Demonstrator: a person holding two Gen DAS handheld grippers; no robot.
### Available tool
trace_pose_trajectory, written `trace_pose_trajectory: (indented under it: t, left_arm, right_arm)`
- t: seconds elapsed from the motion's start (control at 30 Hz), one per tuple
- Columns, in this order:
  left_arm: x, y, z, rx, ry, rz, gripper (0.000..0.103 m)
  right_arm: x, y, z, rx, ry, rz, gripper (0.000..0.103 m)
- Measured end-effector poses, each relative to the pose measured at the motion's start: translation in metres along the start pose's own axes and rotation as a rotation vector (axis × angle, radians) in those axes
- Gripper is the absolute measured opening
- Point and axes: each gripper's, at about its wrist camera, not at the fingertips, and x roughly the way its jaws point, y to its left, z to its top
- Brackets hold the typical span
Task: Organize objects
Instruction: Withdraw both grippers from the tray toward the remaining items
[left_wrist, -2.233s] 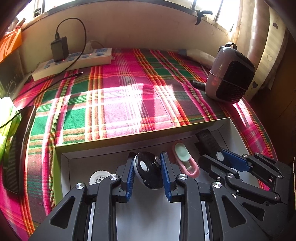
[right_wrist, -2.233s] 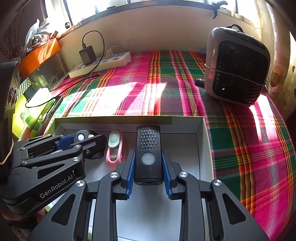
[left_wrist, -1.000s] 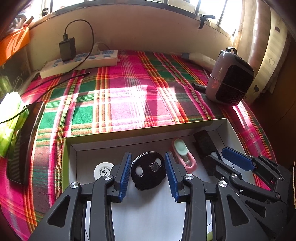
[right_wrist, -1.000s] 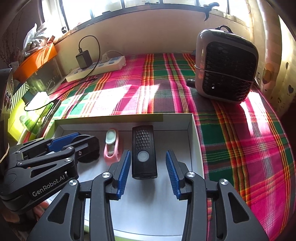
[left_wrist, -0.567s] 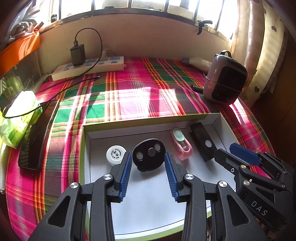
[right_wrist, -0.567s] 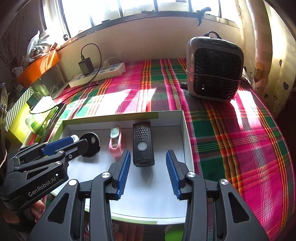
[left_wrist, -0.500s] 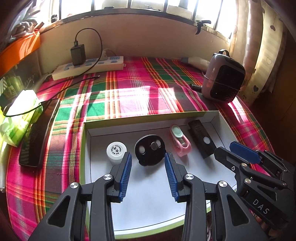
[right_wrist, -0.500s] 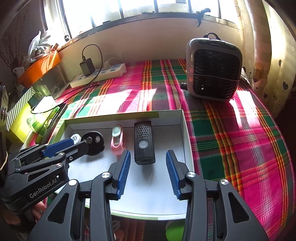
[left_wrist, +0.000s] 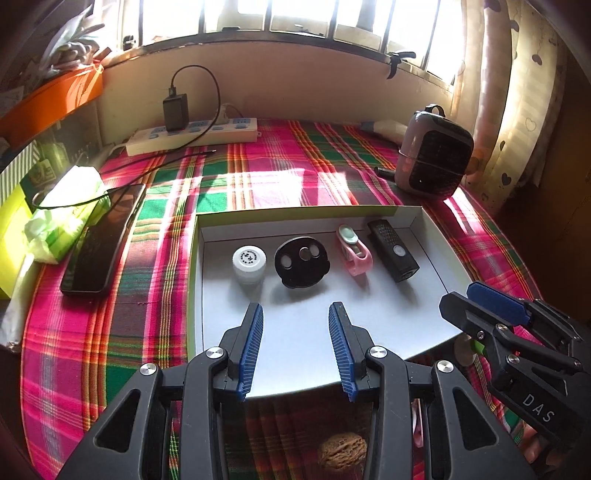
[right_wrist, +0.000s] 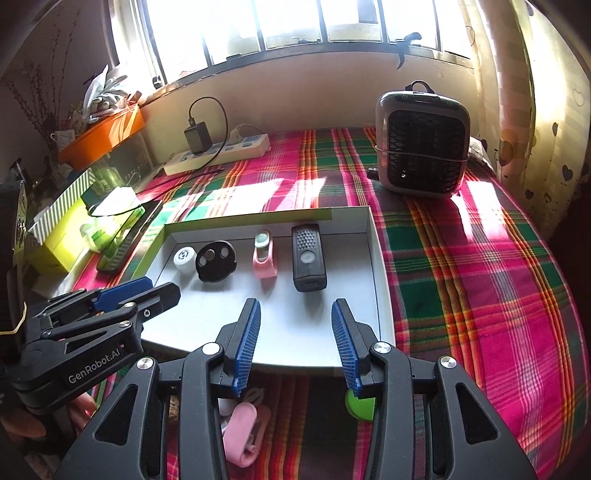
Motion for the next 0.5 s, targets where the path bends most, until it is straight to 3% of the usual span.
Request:
trace_pose_trajectory:
  t: [0.5]
  left_arm:
    - [-0.019, -0.003, -0.028, 0.026, -0.006, -0.031, 0.035]
  right_arm:
    - [-0.015, 0.0, -0.025, -0.013, -0.005, 0.002, 0.042]
